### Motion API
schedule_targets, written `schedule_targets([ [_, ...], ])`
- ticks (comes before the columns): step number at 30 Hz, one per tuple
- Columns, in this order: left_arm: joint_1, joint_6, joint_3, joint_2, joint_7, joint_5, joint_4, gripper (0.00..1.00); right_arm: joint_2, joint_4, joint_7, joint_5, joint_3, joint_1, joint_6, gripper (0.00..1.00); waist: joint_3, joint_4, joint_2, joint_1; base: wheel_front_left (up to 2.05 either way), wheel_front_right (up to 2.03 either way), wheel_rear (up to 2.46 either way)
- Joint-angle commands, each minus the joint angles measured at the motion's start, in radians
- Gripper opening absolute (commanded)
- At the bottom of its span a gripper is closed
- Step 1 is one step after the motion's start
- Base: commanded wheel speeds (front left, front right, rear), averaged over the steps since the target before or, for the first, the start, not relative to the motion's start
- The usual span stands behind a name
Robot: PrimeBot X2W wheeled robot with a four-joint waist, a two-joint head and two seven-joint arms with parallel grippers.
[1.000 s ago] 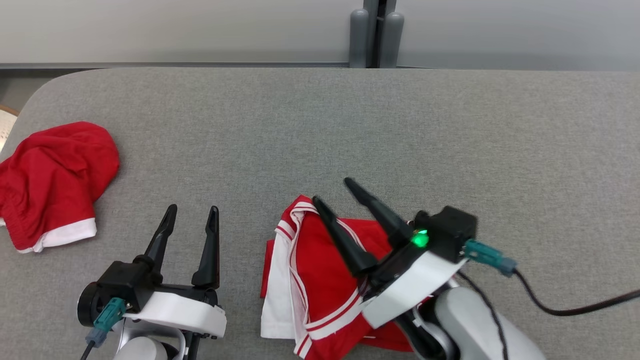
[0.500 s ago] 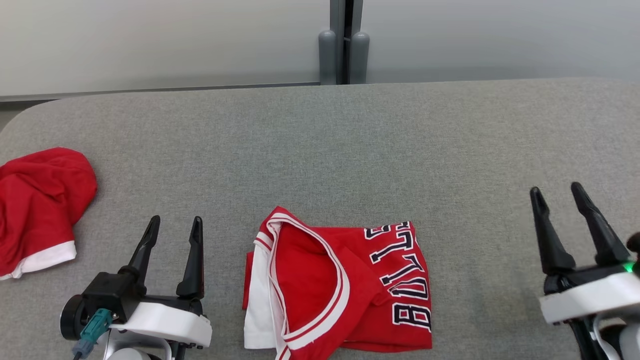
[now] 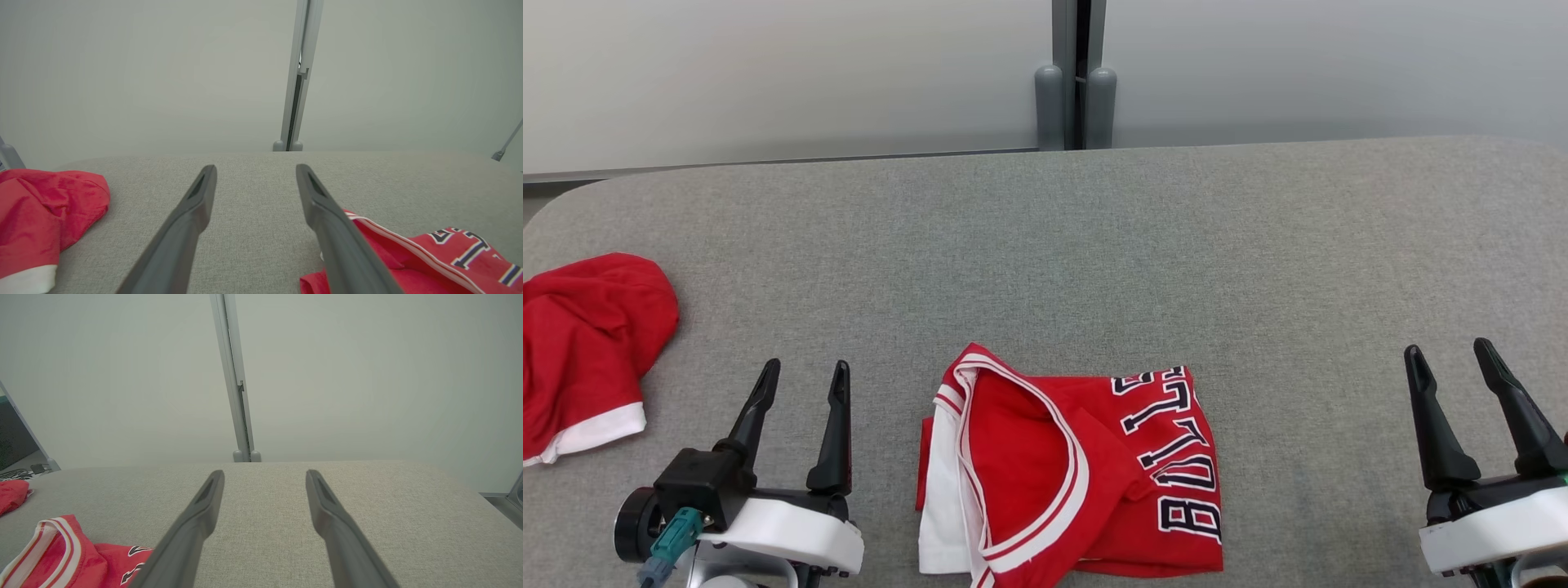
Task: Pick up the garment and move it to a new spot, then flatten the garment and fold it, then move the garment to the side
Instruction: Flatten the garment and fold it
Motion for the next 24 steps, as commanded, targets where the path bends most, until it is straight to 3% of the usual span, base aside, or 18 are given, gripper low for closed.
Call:
schedule_targets([
  [1,0.003,0.004,0.001,0.005,-0.001,0.001,-0.004,1.00,-0.002,-0.006,0.004,-0.004,-0.004,0.006,0.000,1.00,0.000,0.001,0.0000,0.0000,0.00,0.00,0.00],
  [5,0.004,0.009,-0.001,0.006,0.002,0.002,-0.010,1.00,-0.011,-0.003,0.016,-0.007,0.011,0.011,0.000,1.00,-0.001,0.008,0.0000,0.0000,0.00,0.00,0.00],
  [6,0.002,0.009,-0.002,0.006,0.002,0.002,-0.011,1.00,-0.015,0.003,0.022,-0.008,0.021,0.011,0.000,0.58,0.000,0.011,0.0000,0.0000,0.00,0.00,0.00],
  [8,-0.004,0.008,-0.006,0.005,0.004,0.003,-0.014,1.00,-0.017,0.023,0.033,0.001,0.049,0.010,0.000,0.00,0.003,0.019,0.0000,0.0000,0.00,0.00,0.00],
  [24,-0.069,-0.007,-0.021,-0.028,-0.014,0.006,0.007,1.00,0.006,0.403,-0.011,0.159,0.605,-0.211,0.000,0.00,0.073,0.091,0.0000,0.0000,0.00,0.00,0.00],
])
